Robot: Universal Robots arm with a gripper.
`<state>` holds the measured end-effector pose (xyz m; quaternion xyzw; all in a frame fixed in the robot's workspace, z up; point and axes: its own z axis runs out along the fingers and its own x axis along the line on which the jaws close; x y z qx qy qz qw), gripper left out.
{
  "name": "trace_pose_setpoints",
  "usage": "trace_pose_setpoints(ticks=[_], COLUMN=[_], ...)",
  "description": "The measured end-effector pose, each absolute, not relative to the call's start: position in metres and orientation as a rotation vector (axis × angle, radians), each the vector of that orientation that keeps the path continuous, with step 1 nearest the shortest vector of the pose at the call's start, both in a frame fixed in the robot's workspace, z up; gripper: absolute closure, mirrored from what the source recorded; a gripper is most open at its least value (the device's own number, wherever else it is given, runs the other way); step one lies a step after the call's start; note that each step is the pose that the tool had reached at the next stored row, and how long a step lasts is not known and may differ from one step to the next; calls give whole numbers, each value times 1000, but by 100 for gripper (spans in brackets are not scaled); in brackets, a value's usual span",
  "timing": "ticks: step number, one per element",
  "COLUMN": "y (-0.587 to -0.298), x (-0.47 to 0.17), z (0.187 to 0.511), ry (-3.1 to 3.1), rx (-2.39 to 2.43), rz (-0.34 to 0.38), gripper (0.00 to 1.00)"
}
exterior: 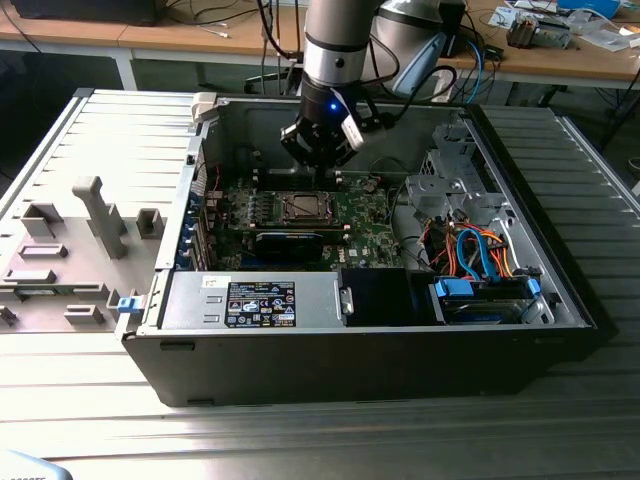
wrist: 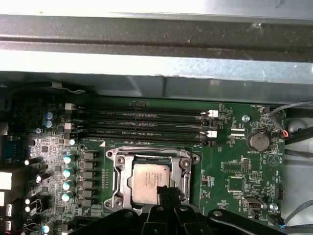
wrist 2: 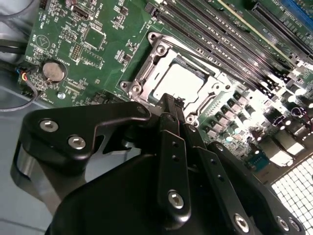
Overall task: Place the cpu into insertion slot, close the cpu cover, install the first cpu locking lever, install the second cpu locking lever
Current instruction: 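Install the first cpu locking lever, then install the second cpu locking lever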
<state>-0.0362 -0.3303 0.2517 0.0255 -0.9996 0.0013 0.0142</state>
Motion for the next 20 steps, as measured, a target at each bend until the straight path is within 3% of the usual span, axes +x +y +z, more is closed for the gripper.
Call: trace_pose_setpoints(ticks=[14, 20], y=[-335, -359], x=[-36, -36], z=[252, 252], ry=[-3112, -3112], rx=[79, 80], rz=[5, -20], gripper=[89, 89])
